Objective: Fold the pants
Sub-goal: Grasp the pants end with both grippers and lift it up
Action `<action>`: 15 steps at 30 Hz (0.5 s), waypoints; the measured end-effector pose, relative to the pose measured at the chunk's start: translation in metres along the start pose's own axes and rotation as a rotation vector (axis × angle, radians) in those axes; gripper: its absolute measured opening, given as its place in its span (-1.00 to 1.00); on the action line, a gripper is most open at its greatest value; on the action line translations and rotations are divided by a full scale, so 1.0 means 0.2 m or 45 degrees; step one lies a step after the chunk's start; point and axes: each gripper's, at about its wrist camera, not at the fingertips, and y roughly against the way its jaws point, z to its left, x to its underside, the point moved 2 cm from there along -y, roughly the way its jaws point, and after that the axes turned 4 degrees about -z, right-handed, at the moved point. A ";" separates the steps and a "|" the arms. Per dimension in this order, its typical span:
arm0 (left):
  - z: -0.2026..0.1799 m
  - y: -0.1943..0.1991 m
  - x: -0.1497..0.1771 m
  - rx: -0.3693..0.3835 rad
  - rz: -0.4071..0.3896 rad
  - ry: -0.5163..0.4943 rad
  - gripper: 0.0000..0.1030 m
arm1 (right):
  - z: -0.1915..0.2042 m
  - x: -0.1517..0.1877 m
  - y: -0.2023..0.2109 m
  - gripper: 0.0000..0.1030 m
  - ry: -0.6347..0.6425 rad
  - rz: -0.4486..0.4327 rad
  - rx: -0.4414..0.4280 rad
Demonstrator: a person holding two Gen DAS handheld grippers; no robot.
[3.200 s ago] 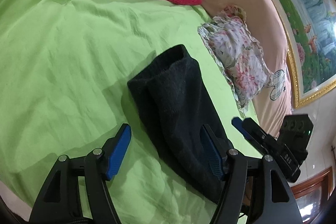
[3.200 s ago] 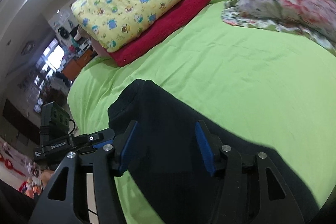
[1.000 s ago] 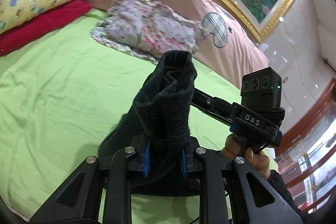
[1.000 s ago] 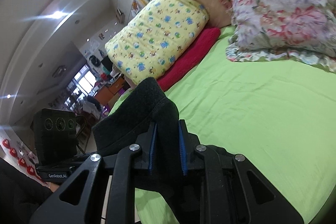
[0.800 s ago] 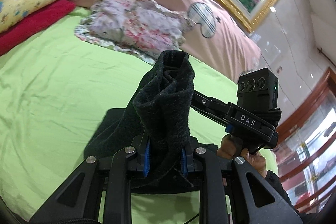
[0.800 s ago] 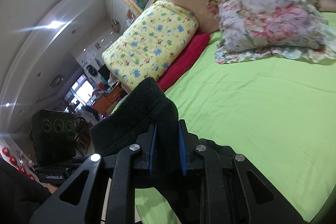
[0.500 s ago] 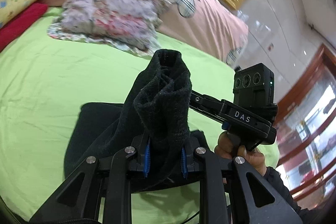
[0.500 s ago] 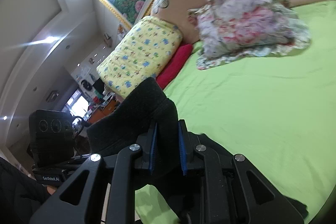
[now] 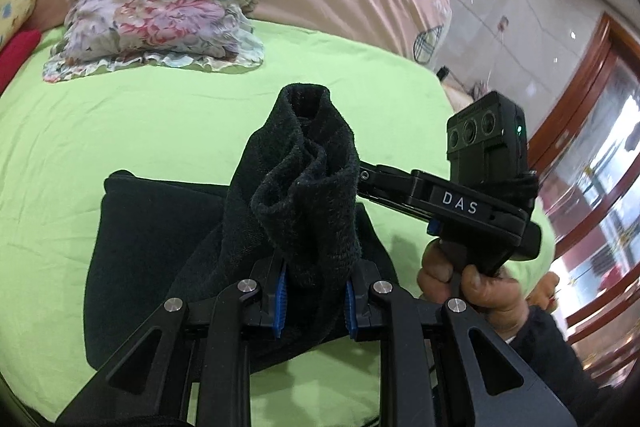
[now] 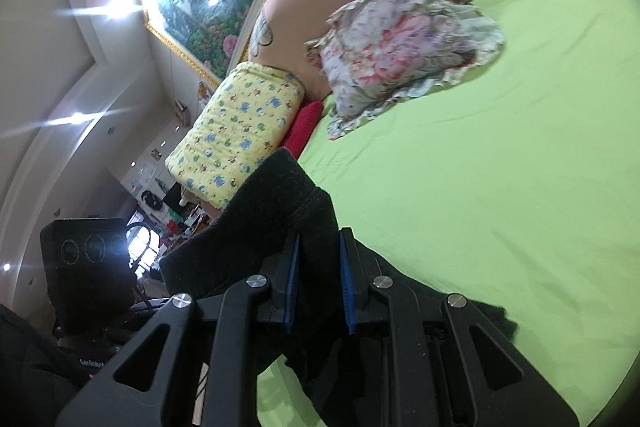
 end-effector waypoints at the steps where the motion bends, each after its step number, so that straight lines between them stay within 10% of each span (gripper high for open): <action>1: 0.00 -0.01 0.00 0.000 0.006 -0.006 -0.58 | -0.01 0.01 0.01 -0.61 -0.003 0.000 0.013; 15: -0.07 -0.23 0.07 0.039 0.074 -0.103 -0.46 | -0.14 0.07 0.16 -0.55 -0.051 -0.041 0.239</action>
